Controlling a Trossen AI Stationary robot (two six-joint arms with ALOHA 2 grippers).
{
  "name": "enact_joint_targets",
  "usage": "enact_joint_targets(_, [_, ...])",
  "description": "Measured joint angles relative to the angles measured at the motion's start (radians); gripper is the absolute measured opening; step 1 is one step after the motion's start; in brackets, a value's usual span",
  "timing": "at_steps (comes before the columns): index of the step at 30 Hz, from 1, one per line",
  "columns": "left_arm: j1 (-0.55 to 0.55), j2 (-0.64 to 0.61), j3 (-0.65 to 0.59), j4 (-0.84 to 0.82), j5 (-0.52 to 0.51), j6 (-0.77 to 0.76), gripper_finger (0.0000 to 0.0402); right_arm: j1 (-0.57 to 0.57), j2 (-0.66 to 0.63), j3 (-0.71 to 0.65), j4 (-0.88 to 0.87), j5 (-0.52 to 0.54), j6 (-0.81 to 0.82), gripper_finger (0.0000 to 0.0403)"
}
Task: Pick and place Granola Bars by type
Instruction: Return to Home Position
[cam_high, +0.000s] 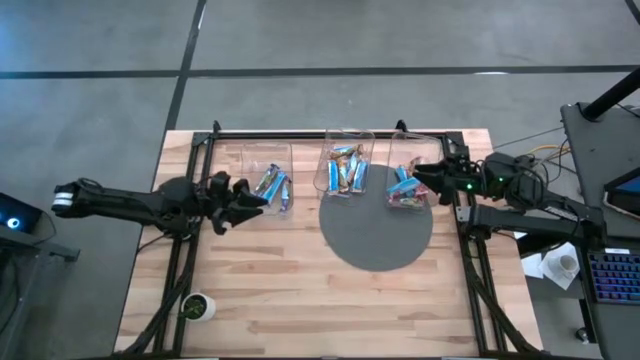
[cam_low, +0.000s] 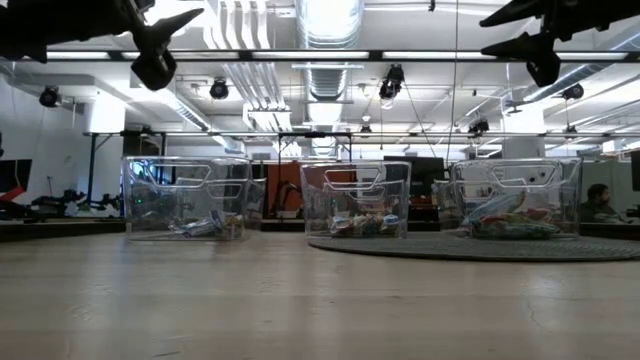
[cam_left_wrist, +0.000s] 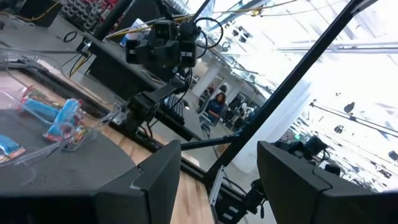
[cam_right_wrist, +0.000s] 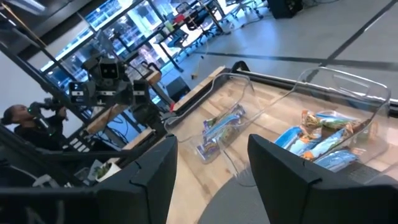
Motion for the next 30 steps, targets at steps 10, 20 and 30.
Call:
enact_joint_targets(10, [0.006,-0.092,-0.056,-0.007,-0.012,0.024,0.0193,0.000,0.008,0.000,0.000,0.000,0.000,0.0187])
enact_joint_targets(20, [0.012,-0.210,-0.237,0.045,0.007,0.840,0.0193,0.000,0.008,0.000,0.000,0.000,0.000,0.0187])
enact_joint_targets(30, [0.047,-0.350,-0.297,0.048,-0.097,0.365,0.0193,0.000,0.008,0.000,-0.001,0.000,0.000,0.0187])
